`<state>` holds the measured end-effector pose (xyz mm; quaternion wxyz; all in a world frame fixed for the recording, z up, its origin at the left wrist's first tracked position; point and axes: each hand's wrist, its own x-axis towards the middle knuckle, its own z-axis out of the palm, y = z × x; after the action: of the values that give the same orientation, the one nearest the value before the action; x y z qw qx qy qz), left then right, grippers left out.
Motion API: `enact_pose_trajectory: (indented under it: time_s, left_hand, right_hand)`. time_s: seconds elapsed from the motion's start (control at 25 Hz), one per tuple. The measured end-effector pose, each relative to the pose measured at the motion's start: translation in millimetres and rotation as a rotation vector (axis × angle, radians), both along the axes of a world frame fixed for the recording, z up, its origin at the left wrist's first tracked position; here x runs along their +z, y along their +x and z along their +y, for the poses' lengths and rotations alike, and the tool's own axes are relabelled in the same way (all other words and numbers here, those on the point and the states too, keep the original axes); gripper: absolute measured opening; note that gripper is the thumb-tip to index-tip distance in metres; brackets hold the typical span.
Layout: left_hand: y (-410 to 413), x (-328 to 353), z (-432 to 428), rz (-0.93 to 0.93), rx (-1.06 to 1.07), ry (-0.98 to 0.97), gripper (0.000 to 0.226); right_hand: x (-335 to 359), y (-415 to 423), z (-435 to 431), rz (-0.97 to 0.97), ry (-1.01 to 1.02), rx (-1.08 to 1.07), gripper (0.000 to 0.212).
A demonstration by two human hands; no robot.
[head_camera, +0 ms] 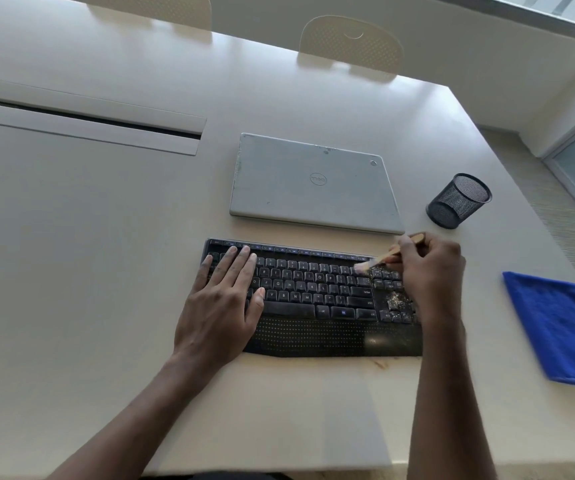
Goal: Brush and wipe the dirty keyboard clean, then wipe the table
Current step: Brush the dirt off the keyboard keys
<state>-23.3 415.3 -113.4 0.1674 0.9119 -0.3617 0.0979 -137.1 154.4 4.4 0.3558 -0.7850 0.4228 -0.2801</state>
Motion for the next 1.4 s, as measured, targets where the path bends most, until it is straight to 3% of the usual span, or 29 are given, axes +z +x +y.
enact_pose_trajectory:
  time_s: [0.16,0.28,0.36,0.6,0.8,1.0,1.2,1.4]
  left_hand:
    - [0.8,0.1,-0.4,-0.004,0.001,-0.003,0.064]
    - [0.6,0.2,0.3,-0.005,0.001,0.001,0.064]
    - [0.6,0.3,0.2,-0.006,-0.002,0.004,0.064]
    - [0.9,-0.6,-0.8,-0.005,0.001,0.006,0.064]
    - [0.7,-1.1,-0.9,-0.003,0.001,0.002,0.064]
    - [-0.3,-0.1,-2.4,-0.005,0.009,0.002,0.063]
    - [-0.8,0.8,-1.5,-0.002,0.009,0.006,0.063]
    - [-1.5,1.9,-1.8,0.003,0.007,0.008,0.064]
  right_hand:
    - [9.2,-10.9,-8.7,0.037,-0.143,-0.105,0.022]
    - [12.2,-3.1,5.2,-0.107,0.034,0.013,0.019]
    - [8.2,-2.7,7.5,-0.106,0.133,0.057,0.019]
    - [13.3,-23.0,0.3,-0.024,-0.02,-0.061,0.021]
    - [4.9,-15.2,0.6,-0.105,0.198,0.034,0.019]
    - [9.7,-16.2,-2.3,0.021,-0.141,-0.081,0.022]
    - [4.6,17.9,4.1,-0.138,0.132,0.125,0.017]
    - [-4.6,0.4,-18.7,0.021,-0.042,0.008,0.019]
